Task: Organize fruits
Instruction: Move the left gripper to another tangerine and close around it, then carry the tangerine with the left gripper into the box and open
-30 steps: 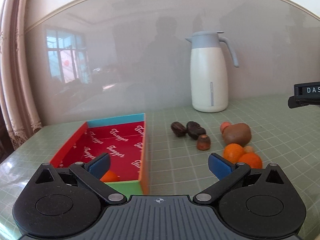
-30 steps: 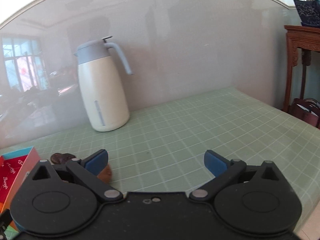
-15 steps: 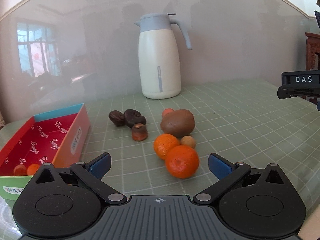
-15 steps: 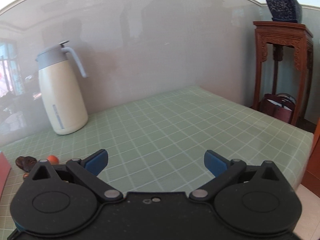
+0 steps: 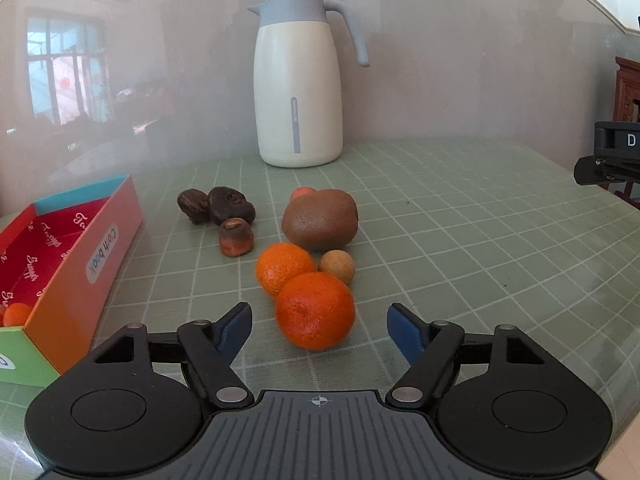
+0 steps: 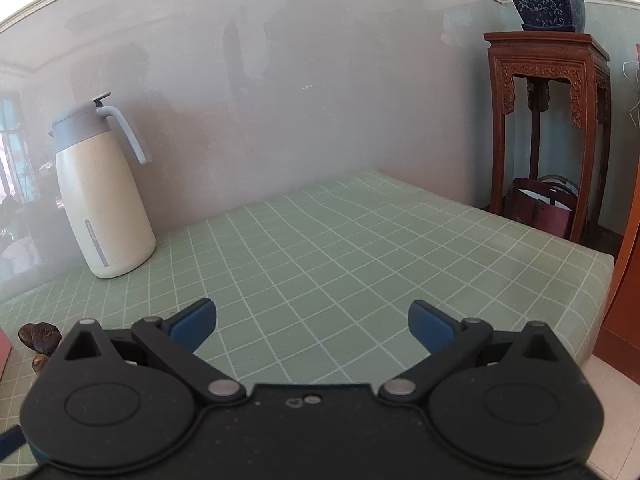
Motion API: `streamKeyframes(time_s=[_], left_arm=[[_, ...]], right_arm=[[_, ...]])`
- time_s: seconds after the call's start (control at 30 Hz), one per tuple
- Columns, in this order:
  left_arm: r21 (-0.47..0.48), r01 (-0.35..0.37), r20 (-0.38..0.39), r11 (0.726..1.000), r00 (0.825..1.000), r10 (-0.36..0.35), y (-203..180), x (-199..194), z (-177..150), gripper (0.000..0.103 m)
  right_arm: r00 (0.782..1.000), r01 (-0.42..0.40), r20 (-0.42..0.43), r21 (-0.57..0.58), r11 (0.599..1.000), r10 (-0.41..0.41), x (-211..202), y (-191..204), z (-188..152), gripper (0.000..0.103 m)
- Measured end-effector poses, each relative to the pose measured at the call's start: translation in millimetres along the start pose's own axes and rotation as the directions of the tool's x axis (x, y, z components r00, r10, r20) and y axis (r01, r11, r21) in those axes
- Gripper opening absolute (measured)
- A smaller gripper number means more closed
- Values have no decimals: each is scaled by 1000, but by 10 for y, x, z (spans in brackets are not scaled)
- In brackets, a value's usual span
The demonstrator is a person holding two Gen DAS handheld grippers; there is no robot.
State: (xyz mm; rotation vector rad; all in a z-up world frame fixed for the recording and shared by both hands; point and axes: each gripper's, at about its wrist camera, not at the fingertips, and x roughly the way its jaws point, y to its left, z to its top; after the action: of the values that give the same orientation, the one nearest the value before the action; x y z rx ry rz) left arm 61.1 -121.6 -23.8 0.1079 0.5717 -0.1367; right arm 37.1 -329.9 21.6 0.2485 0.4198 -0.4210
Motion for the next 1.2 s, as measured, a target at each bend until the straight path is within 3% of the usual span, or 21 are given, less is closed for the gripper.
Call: streamKeyframes(time_s=[0.17,0.33,0.7,1.2], left_arm=[[-6,20,-8,1000,1000,-20,-13,15,1,52],[-15,29,-9,999,1000,-29,-2,8,-4,43],[-32,36,-6,999,999,-36,25,24,0,42],[-51,10,62,999,998,-7,151,-123,31,42]], right_arm=[[1000,-10,-4,8,1000,10,7,-24,-3,103],[1000,-18,-12,19,1000,18,15,-27,-2,103],[999,-34,-15,0,999,34,10,20,-14,103],[998,-62,-27,-10,998,62,9,111,-23,103]])
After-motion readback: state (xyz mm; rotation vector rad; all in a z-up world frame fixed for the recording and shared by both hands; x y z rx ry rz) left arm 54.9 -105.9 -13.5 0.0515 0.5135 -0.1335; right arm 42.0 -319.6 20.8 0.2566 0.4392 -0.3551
